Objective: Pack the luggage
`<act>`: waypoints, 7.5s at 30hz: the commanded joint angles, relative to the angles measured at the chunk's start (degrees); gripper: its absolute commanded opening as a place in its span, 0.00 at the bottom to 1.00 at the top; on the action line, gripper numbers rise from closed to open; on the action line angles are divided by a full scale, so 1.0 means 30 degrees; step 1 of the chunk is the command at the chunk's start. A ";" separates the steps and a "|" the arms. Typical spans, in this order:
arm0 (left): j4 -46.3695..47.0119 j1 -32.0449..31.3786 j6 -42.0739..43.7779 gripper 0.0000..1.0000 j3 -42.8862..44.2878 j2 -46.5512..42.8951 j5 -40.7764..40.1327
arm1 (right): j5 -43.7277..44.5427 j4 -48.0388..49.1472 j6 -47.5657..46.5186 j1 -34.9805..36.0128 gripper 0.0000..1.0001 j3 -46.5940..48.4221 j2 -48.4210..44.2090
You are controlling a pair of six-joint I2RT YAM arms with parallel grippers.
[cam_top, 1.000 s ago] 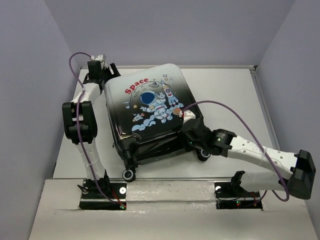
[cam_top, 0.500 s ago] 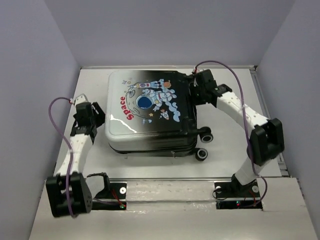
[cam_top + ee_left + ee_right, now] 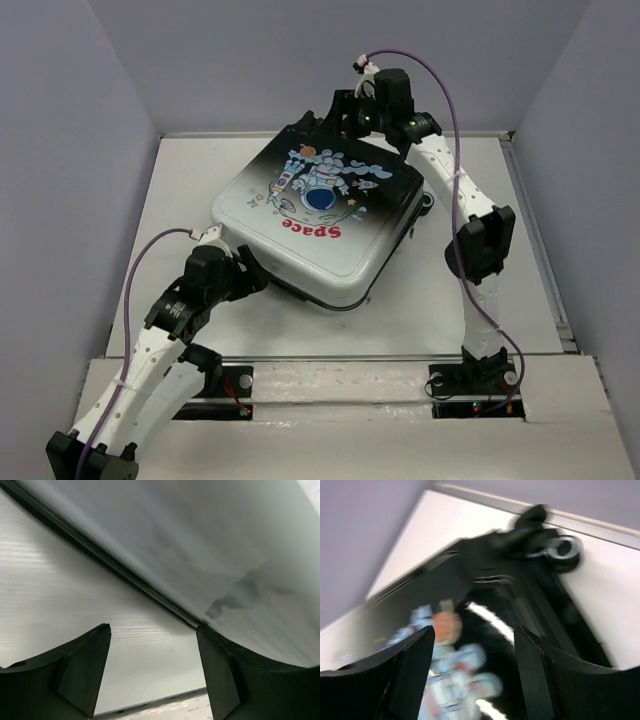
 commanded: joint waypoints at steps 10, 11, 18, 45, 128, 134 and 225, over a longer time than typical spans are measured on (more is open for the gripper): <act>0.8432 -0.1302 -0.3198 0.81 0.0309 -0.0547 0.2848 | -0.1295 0.2683 -0.2034 0.0873 0.07 -1.6885 -1.7363; 0.8579 -0.1331 -0.3140 0.81 0.0455 -0.0548 0.2790 | -0.0944 0.3883 -0.1712 0.0873 0.07 -1.9464 -1.9239; 0.8202 -0.2263 -0.1791 0.51 0.1425 0.0041 0.3432 | -0.0052 0.7954 0.2005 0.0873 0.07 -3.3396 -3.0033; 1.3033 -1.2171 -0.4341 0.26 -0.1127 0.5280 0.0184 | -0.2579 1.5789 0.2629 0.0873 0.43 -3.9646 -2.7434; 1.6403 -1.0442 -0.2994 0.33 -0.0103 0.7653 -0.2482 | -0.0212 3.1622 0.1808 0.3797 0.07 -4.1490 -2.0364; 1.6754 -1.0442 -0.1939 0.33 0.2329 0.9733 -0.3391 | 0.4915 2.0811 0.2008 0.9362 0.07 -4.1346 -2.6928; 1.1010 0.6579 -0.0793 0.84 1.2116 1.5885 0.6359 | 2.9955 -0.0617 0.2606 1.8049 0.07 -2.3750 -2.6930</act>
